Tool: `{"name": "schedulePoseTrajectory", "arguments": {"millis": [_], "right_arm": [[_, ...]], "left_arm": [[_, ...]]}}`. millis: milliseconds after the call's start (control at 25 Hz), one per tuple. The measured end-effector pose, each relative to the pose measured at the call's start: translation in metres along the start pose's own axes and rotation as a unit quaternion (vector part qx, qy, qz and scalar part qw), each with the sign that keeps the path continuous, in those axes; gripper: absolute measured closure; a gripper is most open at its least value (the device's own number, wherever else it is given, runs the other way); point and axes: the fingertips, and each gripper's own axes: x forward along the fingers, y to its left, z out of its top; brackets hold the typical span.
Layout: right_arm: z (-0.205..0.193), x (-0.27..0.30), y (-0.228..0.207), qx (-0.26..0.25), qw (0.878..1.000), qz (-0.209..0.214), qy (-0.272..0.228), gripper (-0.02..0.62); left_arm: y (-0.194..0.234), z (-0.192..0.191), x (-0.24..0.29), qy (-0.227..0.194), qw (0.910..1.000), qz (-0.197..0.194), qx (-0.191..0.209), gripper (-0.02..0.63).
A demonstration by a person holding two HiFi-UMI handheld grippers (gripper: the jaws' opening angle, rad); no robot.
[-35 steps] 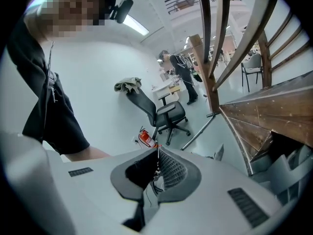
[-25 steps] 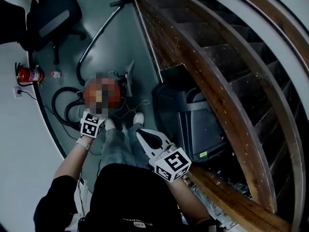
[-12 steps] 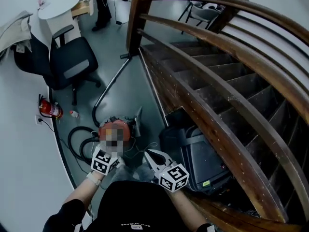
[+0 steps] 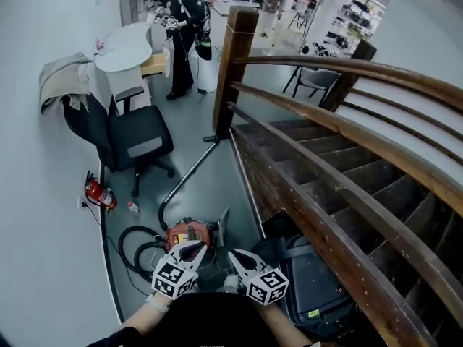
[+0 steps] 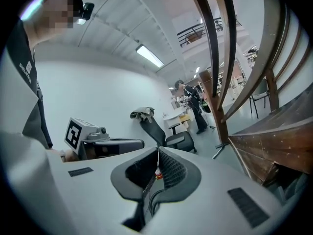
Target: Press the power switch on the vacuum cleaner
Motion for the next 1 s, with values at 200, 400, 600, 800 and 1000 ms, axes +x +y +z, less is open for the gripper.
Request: {"name": "schedulePoseTrajectory", "arguments": {"millis": [200,400,600,800,1000], "right_arm": [[0.01,-0.005,0.004,0.006,1.0,0.018,-0.019,0.569],[0.018,-0.006,0.008,-0.012,0.999,0.035,-0.023,0.569],[0.021,-0.009,0.012,-0.021,0.998,0.047,-0.029,0.569],[0.026,-0.011,0.005,-0.06,0.997,0.03,-0.027,0.569],[0.025,-0.013,-0.003,-0.048,0.998,0.032,-0.025,0.569]], "left_arm": [[-0.015,0.004,-0.01,-0.016,0.9998,0.008,0.006,0.591],[-0.023,0.009,-0.015,-0.027,0.9994,0.021,0.0,0.591],[-0.027,0.007,-0.017,-0.029,0.999,0.034,-0.003,0.591],[-0.029,0.013,-0.013,-0.036,0.9986,0.039,-0.003,0.591],[-0.028,0.014,-0.006,-0.036,0.9985,0.041,-0.006,0.591]]}}
